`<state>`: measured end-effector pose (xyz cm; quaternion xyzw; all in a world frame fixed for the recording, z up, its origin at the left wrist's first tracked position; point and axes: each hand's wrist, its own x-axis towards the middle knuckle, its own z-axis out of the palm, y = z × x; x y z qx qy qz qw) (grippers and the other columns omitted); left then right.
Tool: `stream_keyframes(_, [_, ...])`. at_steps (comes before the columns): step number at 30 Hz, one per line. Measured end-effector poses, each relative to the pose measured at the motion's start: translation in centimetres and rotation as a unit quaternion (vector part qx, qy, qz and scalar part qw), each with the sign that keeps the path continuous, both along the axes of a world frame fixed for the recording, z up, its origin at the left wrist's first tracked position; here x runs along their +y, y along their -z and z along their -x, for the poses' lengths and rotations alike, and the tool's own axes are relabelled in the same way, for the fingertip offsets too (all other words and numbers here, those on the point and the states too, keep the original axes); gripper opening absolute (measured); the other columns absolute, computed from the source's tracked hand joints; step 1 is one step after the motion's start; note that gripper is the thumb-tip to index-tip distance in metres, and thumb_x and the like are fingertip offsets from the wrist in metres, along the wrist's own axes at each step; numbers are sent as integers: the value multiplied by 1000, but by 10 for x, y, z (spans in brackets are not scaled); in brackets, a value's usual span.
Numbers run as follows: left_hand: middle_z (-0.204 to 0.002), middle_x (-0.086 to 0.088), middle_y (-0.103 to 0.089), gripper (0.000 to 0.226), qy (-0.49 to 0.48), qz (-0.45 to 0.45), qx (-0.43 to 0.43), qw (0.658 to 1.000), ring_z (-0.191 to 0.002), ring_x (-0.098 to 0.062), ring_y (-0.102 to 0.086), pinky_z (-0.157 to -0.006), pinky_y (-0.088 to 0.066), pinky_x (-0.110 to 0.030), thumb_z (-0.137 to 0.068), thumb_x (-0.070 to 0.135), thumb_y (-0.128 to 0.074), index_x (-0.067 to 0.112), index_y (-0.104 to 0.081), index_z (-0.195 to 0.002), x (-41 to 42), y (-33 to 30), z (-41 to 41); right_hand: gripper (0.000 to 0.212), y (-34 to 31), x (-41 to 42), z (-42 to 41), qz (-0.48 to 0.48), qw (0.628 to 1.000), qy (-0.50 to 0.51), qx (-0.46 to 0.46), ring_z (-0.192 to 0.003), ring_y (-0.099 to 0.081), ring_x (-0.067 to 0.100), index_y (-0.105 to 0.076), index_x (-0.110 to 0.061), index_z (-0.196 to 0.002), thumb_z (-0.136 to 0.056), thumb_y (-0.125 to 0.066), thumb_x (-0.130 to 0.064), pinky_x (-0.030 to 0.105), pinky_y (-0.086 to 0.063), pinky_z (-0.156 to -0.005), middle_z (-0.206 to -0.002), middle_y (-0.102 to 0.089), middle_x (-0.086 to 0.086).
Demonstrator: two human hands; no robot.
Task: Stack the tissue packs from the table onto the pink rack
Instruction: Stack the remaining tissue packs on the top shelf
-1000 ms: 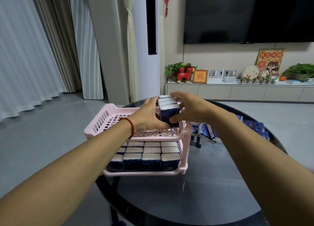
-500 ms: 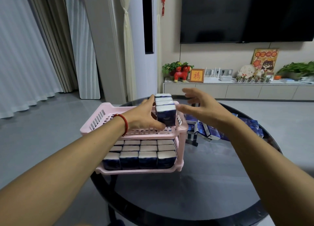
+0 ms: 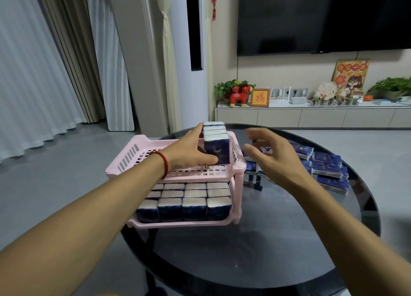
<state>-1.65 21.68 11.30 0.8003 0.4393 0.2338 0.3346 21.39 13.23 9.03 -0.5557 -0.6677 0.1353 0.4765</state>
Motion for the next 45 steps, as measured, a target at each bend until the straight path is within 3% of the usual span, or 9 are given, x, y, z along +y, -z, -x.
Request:
stream_keyframes(6, [-130,1,-65,92,2,4,-19,1000,-114,-19,-68,-100,-57,-43,-76,16,-87,32,-35,-150,-1,-1,3,70,-43,30,35,31,982,-92,-161,-143,-38,8,-41,-38,-153,-91,-74,-33,27,-28,-110,-163,-35,-11])
stream_keyframes(9, [-126,1,-65,88,-1,-5,-3,1000,-111,-19,-69,-99,-57,-44,-77,19,-87,31,-35,-148,-4,-3,4,57,-45,42,39,52,973,-76,-212,-140,-47,17,-52,-30,-148,-94,-70,-33,30,-35,-108,-156,-48,-7])
stream_keyframes(14, [-161,2,-34,129,-20,-20,23,999,-128,-25,-57,-108,-50,-44,-65,45,-88,33,-5,-162,-10,-9,10,53,-42,40,38,53,974,-74,-209,-136,-50,16,-53,-29,-146,-95,-69,-34,29,-36,-105,-150,-54,-7])
stream_keyframes(18, [-163,3,-23,116,-20,-115,57,992,-132,-24,-52,-110,-48,-45,-77,41,-86,35,-8,-163,-19,-13,7,61,-43,36,39,62,975,-83,-196,-142,-44,14,-49,-26,-150,-94,-71,-34,31,-32,-113,-156,-47,-7])
stream_keyframes(23, [-163,0,-25,105,-17,-166,82,983,-140,-24,-42,-106,-36,-27,-83,37,-82,28,-14,-163,-23,-15,4,74,-43,31,39,69,976,-90,-184,-145,-40,15,-41,-26,-154,-89,-76,-34,34,-31,-118,-160,-41,-7])
stream_keyframes(29, [-161,-1,-27,108,-27,-158,88,983,-130,-22,-51,-108,-46,-37,-82,34,-84,27,-13,-163,-27,-17,5,74,-40,22,23,70,984,-98,-129,-141,-41,11,-38,-28,-156,-91,-71,-45,39,-36,-116,-158,-43,-9])
stream_keyframes(33, [-160,-1,-28,107,-30,-149,78,985,-130,-20,-50,-109,-49,-43,-82,35,-83,29,-13,-163,-31,-22,6,56,-31,15,-3,53,996,-47,-54,-131,-48,4,-47,-29,-149,-98,-61,-45,31,-37,-103,-149,-51,-12])
stream_keyframes(38, [-159,-2,-29,104,-28,-151,66,986,-122,-15,-52,-103,-52,-38,-85,35,-81,33,-12,-162,-36,-28,5,40,11,16,-44,72,989,125,-20,-119,-61,20,-59,-15,-138,-99,-59,-25,43,-49,-104,-133,-65,4])
stream_keyframes(45, [-152,0,-39,93,-40,-210,78,974,-119,-15,-52,-94,-46,-27,-86,37,-79,30,-23,-161,-38,-26,4,65,85,22,-59,194,942,165,-219,-140,-45,29,-39,-27,-153,-94,-66,-20,58,-41,-109,-158,-43,0])
